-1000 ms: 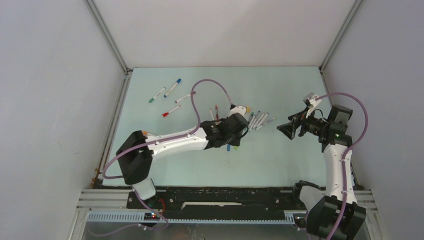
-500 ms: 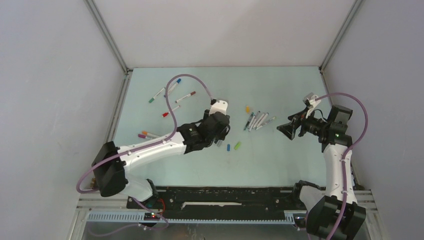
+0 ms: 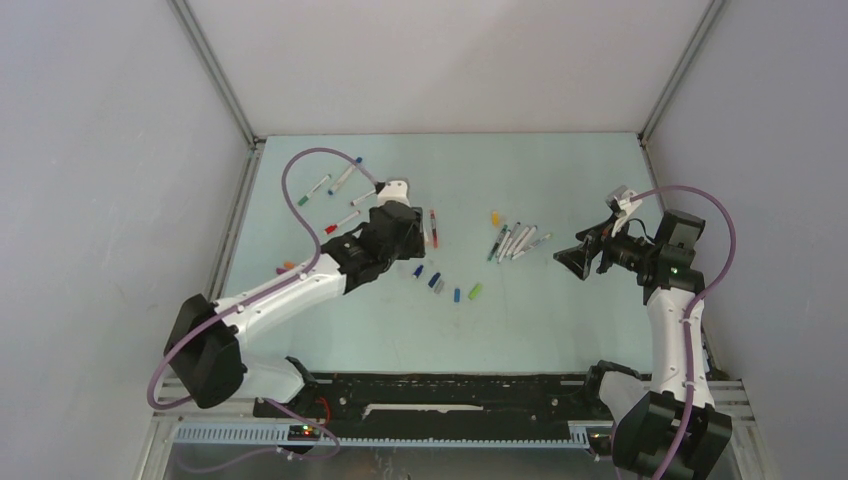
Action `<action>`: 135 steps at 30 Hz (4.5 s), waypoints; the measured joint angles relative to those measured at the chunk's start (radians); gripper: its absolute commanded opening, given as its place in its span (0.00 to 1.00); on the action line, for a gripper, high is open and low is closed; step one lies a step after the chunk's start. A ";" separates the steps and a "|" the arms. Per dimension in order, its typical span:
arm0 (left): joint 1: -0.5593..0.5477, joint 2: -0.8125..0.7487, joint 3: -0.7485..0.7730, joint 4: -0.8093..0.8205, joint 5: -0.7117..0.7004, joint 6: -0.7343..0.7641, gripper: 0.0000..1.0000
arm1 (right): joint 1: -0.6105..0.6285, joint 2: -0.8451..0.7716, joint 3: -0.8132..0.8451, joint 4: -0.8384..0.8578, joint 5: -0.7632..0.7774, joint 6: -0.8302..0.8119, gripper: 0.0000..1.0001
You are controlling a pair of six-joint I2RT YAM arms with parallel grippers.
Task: Open the pen caps
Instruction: Place the pen cap at the center of the board, then pick up the pen from the center of the board.
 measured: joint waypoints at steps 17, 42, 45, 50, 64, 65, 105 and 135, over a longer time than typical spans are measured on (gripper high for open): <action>0.154 -0.354 -0.340 -0.068 -0.097 -0.280 0.90 | 0.000 0.000 0.000 0.000 -0.002 0.000 0.83; 0.563 -0.073 -0.095 -0.157 0.134 -0.043 0.92 | 0.011 -0.010 0.000 0.000 -0.016 0.000 0.83; 0.563 0.060 0.056 -0.196 0.155 0.108 0.96 | 0.015 -0.013 0.000 -0.001 -0.017 0.000 0.83; 0.564 0.201 0.174 -0.243 0.167 0.321 0.98 | 0.021 -0.015 0.000 -0.001 -0.017 -0.003 0.83; 0.613 0.473 0.340 -0.252 0.261 0.557 0.93 | 0.034 -0.015 0.000 -0.002 -0.017 -0.016 0.83; 0.620 0.489 0.350 -0.254 0.269 0.558 0.93 | 0.036 -0.015 0.000 -0.002 -0.017 -0.016 0.83; 0.723 0.753 0.596 -0.390 0.471 0.571 0.34 | 0.030 -0.015 0.000 -0.019 -0.015 -0.027 0.83; 0.589 0.621 0.373 -0.440 0.380 0.404 0.03 | 0.006 -0.043 0.000 -0.034 -0.026 -0.031 0.83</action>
